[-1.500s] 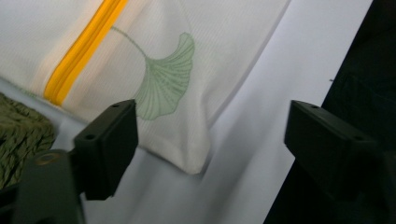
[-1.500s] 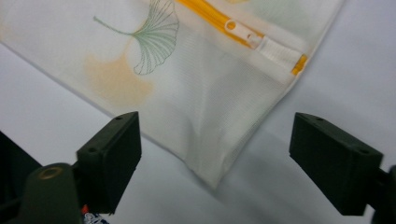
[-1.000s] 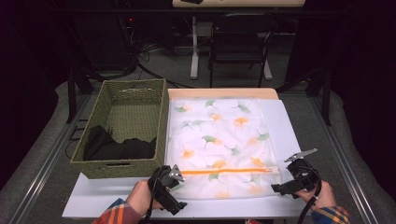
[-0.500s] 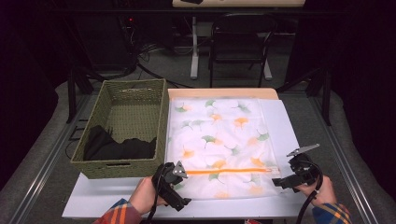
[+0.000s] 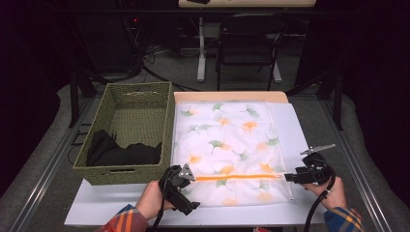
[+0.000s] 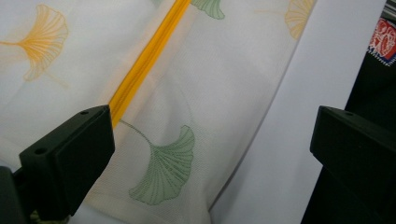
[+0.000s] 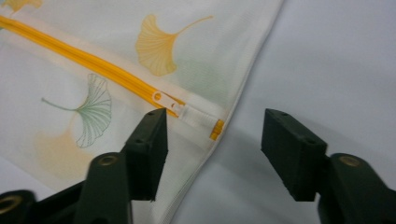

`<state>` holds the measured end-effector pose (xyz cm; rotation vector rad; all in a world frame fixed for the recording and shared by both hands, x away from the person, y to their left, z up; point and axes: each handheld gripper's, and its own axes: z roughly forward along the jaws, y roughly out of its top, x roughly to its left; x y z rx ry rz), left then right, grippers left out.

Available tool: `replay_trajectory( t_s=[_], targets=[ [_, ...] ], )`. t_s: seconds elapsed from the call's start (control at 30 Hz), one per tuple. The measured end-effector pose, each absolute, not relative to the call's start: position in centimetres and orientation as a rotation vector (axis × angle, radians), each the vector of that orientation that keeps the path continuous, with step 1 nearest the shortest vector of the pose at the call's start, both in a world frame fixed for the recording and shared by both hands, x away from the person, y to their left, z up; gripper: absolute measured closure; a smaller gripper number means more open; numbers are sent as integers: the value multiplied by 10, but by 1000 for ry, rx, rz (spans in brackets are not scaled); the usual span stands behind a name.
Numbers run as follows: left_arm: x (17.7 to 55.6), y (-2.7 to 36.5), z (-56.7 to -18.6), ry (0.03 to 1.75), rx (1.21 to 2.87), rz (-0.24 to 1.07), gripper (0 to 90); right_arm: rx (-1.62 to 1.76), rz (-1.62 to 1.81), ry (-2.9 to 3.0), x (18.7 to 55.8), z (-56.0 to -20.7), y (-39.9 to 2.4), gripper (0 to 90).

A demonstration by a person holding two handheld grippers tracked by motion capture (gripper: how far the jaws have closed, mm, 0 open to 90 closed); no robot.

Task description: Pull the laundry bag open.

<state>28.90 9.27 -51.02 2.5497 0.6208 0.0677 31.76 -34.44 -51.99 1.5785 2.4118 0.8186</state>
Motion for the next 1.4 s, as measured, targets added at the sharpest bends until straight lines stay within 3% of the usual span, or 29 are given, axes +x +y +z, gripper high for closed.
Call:
replay_trajectory(
  t_s=[0.33, 1.17, 1.4],
  targets=[
    [290, 85, -513, 604, 2564, 51, 3, 1650, 826, 2394, 325, -526, -343, 606],
    [289, 81, -514, 581, 2589, 57, 13, 1681, 668, 2369, 332, -535, -320, 665],
    [289, 81, -515, 584, 2586, 49, 12, 1657, 669, 2356, 329, -535, -317, 736]
  ],
)
